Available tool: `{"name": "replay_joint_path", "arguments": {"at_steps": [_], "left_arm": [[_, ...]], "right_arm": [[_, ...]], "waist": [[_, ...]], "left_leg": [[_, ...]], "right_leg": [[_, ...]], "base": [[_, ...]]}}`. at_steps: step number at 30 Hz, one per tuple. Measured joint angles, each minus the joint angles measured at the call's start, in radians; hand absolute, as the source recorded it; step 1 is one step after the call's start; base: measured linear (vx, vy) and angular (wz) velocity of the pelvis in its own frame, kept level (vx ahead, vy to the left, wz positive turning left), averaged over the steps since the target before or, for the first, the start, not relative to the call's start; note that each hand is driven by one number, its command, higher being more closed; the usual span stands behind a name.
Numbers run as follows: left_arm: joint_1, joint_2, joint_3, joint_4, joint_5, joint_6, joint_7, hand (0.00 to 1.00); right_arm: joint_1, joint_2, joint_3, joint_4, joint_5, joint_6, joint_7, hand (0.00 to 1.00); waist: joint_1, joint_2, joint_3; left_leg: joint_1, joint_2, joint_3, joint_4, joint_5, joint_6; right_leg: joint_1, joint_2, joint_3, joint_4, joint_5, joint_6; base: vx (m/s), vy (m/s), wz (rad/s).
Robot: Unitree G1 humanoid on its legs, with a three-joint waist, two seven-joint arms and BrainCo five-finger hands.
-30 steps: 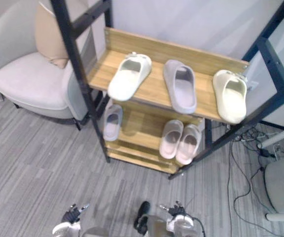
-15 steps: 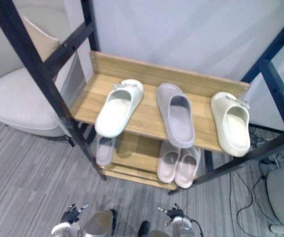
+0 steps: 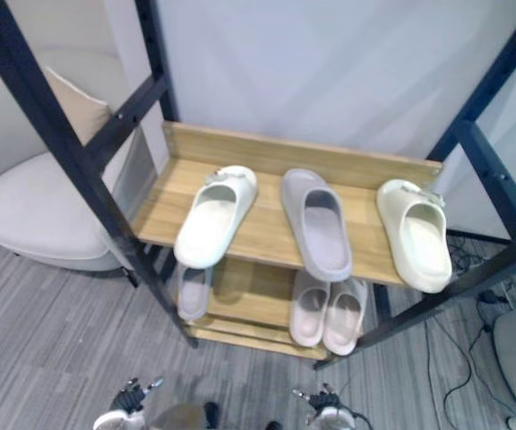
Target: Organize the slippers on the shoe rack
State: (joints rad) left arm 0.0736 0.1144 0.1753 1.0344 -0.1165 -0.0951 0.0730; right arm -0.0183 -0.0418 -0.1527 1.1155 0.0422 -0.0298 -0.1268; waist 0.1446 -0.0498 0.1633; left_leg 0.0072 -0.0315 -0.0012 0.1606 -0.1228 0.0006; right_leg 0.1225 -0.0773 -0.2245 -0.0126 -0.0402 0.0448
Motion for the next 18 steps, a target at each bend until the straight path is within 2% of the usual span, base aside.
{"name": "replay_joint_path", "arguments": {"at_steps": [6,8,10,15,16,18], "left_arm": [[0.017,0.007,-0.001,0.0,0.002,0.0,0.0,0.0],[0.022,0.012,-0.014,0.0,0.008,0.0,0.0,0.0],[0.024,0.012,-0.03,0.0,0.009,0.0,0.0,0.0],[0.03,0.028,-0.087,0.0,0.034,-0.001,0.001,0.0],[0.031,0.028,-0.087,0.0,0.037,-0.002,0.002,0.0],[0.037,0.033,-0.101,0.004,0.046,-0.004,0.002,0.0]], "right_arm": [[-0.001,-0.001,0.01,-0.014,0.048,-0.014,0.001,0.0],[0.006,-0.003,0.023,-0.093,0.082,-0.019,0.0,0.0],[0.024,-0.013,0.048,-0.203,0.088,-0.022,0.0,0.0],[0.124,-0.043,0.061,-0.615,0.115,-0.074,-0.005,0.0],[0.128,-0.042,0.061,-0.633,0.114,-0.076,-0.006,0.0],[0.181,-0.038,0.06,-0.79,0.111,-0.089,-0.01,0.0]], "waist": [[-0.016,-0.006,-0.007],[-0.032,-0.005,-0.014],[-0.036,-0.002,-0.017],[-0.059,0.001,-0.027],[-0.06,0.001,-0.028],[-0.083,0.001,-0.029]], "left_leg": [[0.031,-0.01,0.041,-0.049,0.016,0.011],[0.029,-0.014,0.064,-0.059,0.017,0.01],[0.029,-0.015,0.086,-0.065,0.017,0.01],[0.03,-0.019,0.128,-0.072,0.017,0.012],[0.03,-0.019,0.13,-0.072,0.017,0.012],[0.03,-0.019,0.136,-0.072,0.019,0.019]], "right_leg": [[-0.004,-0.013,0.045,-0.02,0.022,0.01],[-0.019,-0.017,0.069,-0.026,0.035,0.017],[-0.028,-0.019,0.088,-0.029,0.046,0.018],[-0.048,-0.023,0.128,-0.03,0.062,0.025],[-0.05,-0.023,0.13,-0.03,0.062,0.026],[-0.053,-0.023,0.137,-0.031,0.063,0.026]], "base": [[-0.05,0.062,-0.22],[-0.04,0.085,-0.33],[-0.02,0.059,-0.34],[0.01,0.051,-0.2],[0.02,0.026,-0.24],[0.03,0.019,-0.1]]}}
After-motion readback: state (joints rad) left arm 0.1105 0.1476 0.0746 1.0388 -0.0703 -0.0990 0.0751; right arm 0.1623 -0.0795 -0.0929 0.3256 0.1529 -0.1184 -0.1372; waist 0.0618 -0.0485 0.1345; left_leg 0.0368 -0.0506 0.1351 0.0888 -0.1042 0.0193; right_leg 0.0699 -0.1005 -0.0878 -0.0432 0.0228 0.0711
